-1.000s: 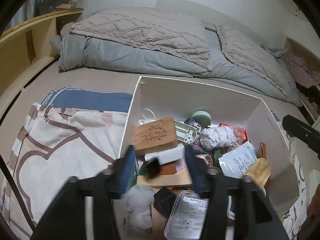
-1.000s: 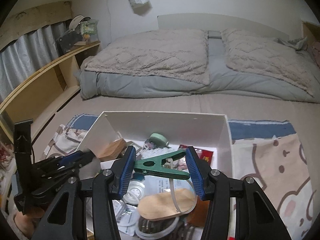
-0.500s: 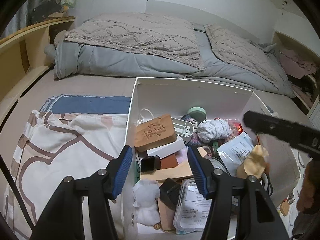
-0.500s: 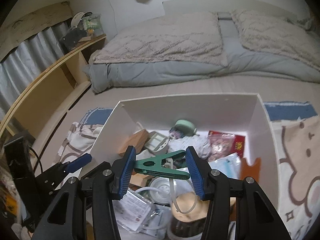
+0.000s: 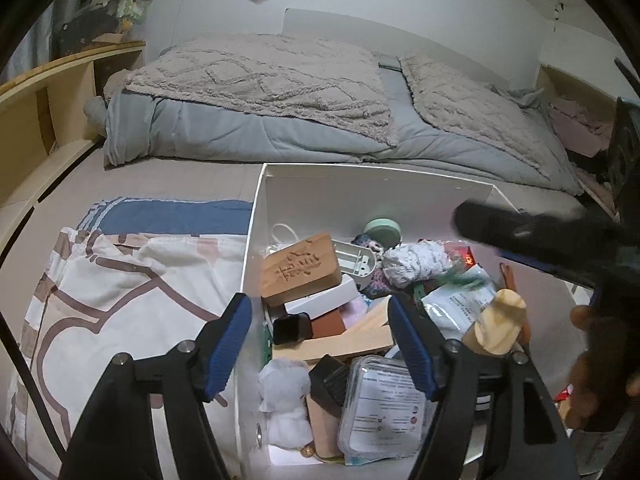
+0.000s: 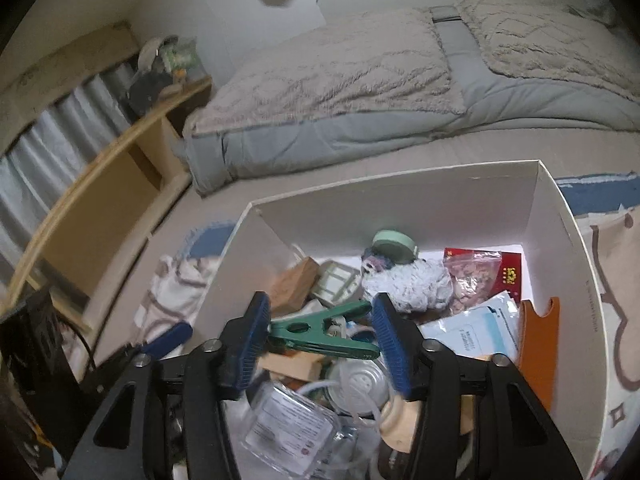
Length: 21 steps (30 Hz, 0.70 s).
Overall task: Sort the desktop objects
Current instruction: 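Lower the green clothespin into the box and open the right tool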
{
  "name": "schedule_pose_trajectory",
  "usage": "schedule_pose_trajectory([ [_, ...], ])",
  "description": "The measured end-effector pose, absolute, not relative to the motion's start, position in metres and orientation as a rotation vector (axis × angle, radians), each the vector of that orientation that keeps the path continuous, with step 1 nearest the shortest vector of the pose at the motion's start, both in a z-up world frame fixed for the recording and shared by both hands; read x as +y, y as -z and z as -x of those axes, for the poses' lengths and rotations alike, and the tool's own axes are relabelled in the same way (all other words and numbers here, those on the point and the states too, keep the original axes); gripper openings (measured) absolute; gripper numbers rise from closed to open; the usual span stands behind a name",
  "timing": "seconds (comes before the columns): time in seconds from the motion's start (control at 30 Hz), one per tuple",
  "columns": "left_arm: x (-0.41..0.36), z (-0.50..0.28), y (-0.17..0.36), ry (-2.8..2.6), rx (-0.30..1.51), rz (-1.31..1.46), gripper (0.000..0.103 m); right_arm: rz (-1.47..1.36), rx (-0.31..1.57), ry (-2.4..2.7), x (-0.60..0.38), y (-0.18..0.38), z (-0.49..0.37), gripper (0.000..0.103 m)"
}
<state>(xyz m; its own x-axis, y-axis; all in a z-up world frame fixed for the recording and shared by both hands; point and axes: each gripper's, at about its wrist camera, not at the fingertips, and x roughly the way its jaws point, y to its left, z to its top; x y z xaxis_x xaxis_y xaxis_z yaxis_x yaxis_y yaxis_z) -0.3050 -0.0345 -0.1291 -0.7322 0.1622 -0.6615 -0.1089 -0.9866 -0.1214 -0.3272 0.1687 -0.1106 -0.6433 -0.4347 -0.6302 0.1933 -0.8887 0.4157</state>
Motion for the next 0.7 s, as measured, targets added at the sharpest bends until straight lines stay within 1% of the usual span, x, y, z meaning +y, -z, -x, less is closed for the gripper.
schedule_pose_trajectory([
  [0.03, -0.034, 0.305, 0.129, -2.793, -0.109, 1.077, 0.071, -1.081, -0.451, 2.538, 0.17, 0.109, 0.327, 0.103],
  [0.3, -0.029, 0.303, 0.127, -2.788, -0.098, 1.073, 0.071, -1.065, -0.452, 2.562, 0.174, 0.109, 0.331, 0.103],
  [0.67, -0.021, 0.301, 0.121, -2.795, -0.077, 1.058, 0.071, -1.049, -0.401, 2.571, 0.176, 0.099, 0.32, 0.103],
  [0.7, -0.02, 0.3, 0.12, -2.799, -0.078, 1.053, 0.073, -1.043, -0.395, 2.574, 0.176, 0.097, 0.319, 0.103],
])
